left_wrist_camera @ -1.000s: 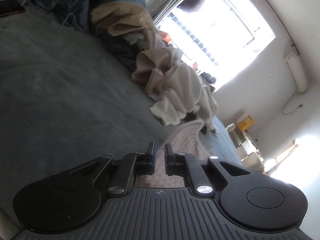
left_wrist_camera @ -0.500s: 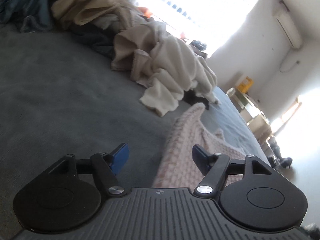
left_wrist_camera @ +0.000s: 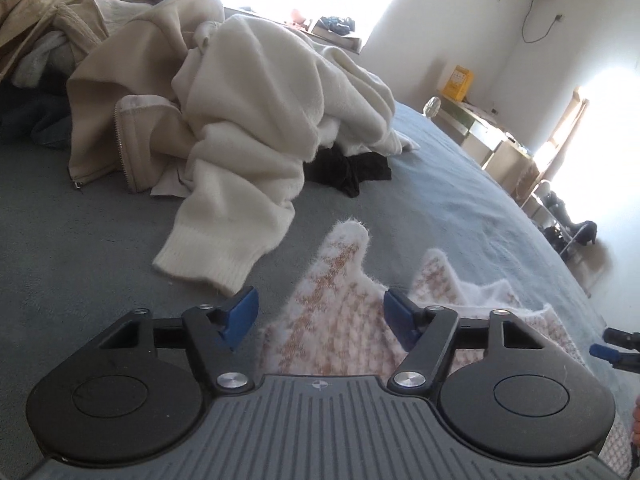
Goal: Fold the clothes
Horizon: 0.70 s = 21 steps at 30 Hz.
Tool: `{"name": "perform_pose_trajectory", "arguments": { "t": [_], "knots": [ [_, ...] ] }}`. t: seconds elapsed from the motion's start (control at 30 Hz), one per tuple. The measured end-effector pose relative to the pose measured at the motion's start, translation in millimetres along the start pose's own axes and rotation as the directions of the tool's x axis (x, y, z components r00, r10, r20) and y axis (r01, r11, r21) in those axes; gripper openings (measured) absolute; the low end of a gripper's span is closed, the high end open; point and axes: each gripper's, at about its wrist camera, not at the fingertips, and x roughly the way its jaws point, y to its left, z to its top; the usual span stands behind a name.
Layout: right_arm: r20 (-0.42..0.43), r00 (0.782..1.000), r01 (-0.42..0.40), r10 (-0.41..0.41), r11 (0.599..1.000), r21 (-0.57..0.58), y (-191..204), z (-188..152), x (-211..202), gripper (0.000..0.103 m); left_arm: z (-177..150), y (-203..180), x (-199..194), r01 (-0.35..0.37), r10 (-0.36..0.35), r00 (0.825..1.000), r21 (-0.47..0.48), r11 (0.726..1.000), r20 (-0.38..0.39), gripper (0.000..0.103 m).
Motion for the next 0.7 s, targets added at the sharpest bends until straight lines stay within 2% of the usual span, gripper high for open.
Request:
{"name": "perform_pose_trajectory", "arguments": {
  "t": [0.1, 0.17, 0.23, 0.27, 0.3, 0.33, 0.4, 0.53, 0.7],
  "knots": [
    [-0.064, 0.998, 0.023, -0.024, 1.0, -0.017, -10.8, 8.3, 36.3, 0.081, 0.8, -0.9, 12.3, 0.005, -0.004, 1.0, 0.01, 1.0, -0.011, 0.052],
    [-0.112, 0.994, -0.018, 0.018, 1.0, 0.006, -14.6, 7.6, 48.0, 0.075, 0.5, -0.8, 20.0, -0.001, 0.001, 1.0, 0.017, 1.0, -0.023, 0.042],
    [-0.153, 0.987, -0.054, 0.057, 0.998, 0.025, -17.6, 6.8, 58.4, 0.06, 0.2, -1.0, 26.6, -0.006, 0.007, 1.0, 0.026, 1.0, -0.031, 0.033],
    [-0.146, 0.987, -0.057, 0.059, 0.998, 0.013, -15.9, 6.1, 57.7, 0.056, 0.2, -1.3, 28.9, -0.008, 0.009, 0.999, 0.032, 0.999, -0.031, 0.026],
    [-0.134, 0.989, -0.057, 0.056, 0.998, -0.001, -14.0, 5.2, 55.8, 0.042, 0.0, -1.5, 30.6, -0.008, 0.009, 0.999, 0.033, 0.999, -0.031, 0.022],
    [-0.122, 0.991, -0.057, 0.056, 0.998, -0.011, -12.5, 4.4, 53.5, 0.024, -0.7, -1.3, 32.0, -0.009, 0.01, 1.0, 0.027, 1.0, -0.027, 0.014],
    [-0.098, 0.993, -0.066, 0.066, 0.998, 0.0, -12.5, 4.0, 47.0, 0.012, -1.6, -2.6, 33.4, -0.014, 0.015, 1.0, 0.023, 1.0, -0.014, 0.01],
    [-0.008, 0.998, -0.067, 0.067, 0.998, -0.021, -4.7, 4.2, 25.4, 0.009, 5.7, -6.0, 21.7, -0.008, 0.008, 0.998, -0.007, 1.0, 0.058, 0.007],
    [0.111, 0.99, -0.08, 0.086, 0.995, -0.06, 14.1, 20.8, -0.4, 0.009, 30.9, -16.8, 10.3, 0.018, -0.016, 0.99, -0.012, 1.0, 0.139, 0.007]
  ]
}}
